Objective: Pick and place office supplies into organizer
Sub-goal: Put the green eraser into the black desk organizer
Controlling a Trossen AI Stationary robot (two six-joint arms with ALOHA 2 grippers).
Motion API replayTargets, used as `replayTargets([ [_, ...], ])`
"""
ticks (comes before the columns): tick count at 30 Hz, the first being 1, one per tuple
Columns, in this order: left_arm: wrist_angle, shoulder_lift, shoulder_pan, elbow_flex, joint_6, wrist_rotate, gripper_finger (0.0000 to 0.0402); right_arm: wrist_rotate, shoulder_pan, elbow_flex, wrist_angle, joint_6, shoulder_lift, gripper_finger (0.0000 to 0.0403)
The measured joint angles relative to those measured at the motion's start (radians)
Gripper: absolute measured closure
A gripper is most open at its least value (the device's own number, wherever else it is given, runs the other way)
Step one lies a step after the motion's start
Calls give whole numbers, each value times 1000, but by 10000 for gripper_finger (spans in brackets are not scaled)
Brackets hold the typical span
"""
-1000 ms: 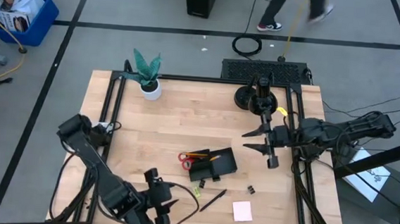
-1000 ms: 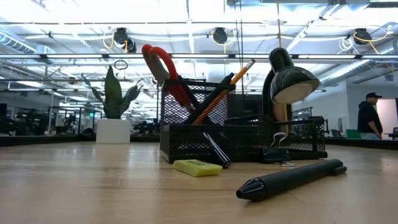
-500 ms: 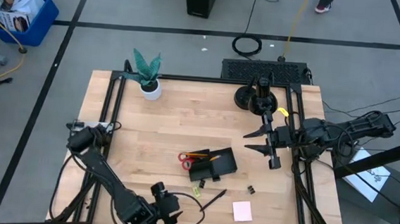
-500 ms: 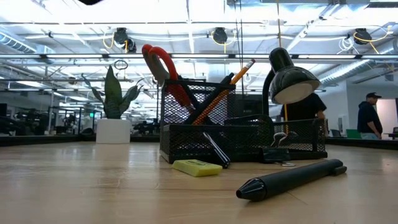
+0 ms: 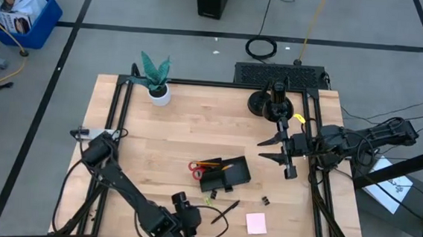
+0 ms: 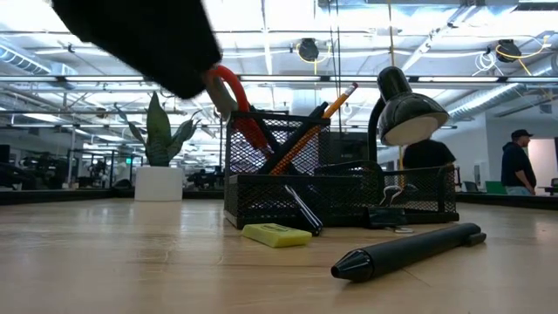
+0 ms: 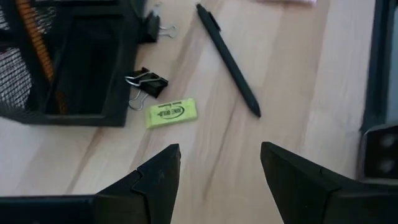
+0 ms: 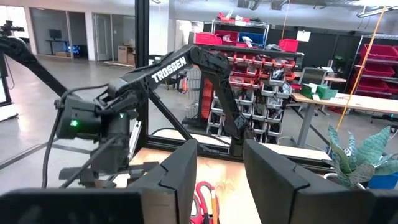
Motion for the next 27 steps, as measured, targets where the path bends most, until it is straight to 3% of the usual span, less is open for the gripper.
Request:
replayTargets([
  [19, 40, 25, 14, 0, 651, -30, 172, -1, 0, 0, 0, 3, 0, 280],
  [27, 87, 29, 72, 0, 828, 106, 172, -1, 0, 0, 1, 4, 0, 280],
])
